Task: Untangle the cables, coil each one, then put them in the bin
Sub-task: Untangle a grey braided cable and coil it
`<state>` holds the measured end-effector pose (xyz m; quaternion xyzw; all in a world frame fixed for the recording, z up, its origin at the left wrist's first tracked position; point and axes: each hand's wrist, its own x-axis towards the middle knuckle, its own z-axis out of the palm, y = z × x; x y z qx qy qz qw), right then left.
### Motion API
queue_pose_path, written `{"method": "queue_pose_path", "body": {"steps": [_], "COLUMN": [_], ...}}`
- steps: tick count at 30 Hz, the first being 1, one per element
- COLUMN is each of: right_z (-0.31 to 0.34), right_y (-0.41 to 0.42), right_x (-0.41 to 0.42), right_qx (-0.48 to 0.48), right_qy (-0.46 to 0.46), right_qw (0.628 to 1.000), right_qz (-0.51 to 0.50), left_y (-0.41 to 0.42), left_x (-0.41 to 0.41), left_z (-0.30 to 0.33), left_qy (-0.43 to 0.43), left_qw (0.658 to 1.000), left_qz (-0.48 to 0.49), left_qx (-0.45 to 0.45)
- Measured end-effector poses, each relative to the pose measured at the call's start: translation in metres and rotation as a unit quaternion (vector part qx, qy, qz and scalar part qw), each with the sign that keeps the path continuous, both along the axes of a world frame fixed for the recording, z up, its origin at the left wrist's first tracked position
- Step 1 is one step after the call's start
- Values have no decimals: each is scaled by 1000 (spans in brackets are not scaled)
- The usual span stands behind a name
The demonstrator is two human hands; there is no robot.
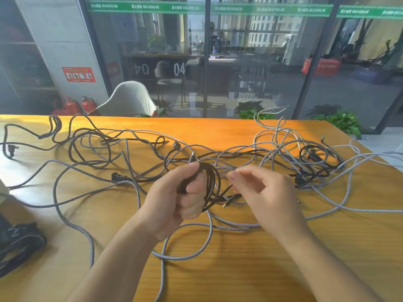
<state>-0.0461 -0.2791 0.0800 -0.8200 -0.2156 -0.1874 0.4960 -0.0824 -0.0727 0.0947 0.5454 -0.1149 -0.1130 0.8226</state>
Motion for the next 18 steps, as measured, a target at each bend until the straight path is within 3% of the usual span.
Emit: {"method": "queue_pose_path", "body": {"steps": [6,13,15,18], "right_z": [-5,-1,-3,-2], "right_y": [11,5,5,2], "right_x": [0,10,15,22], "right_qx": [104,193,283,434], "right_qy": [143,294,337,414], "right_qw": [984,933,891,782], "right_qz": [6,77,109,166], "left_y": [-5,-4,-4,-5], "left_x": [-1,1,1,1], "left_z": [0,-1,-2,-3], "left_qy": [-2,-2,5,16], "left_qw": [999,999,999,998], "left_qz": [-35,-31,-35,-52], "left_qx": [17,17,18,23]}}
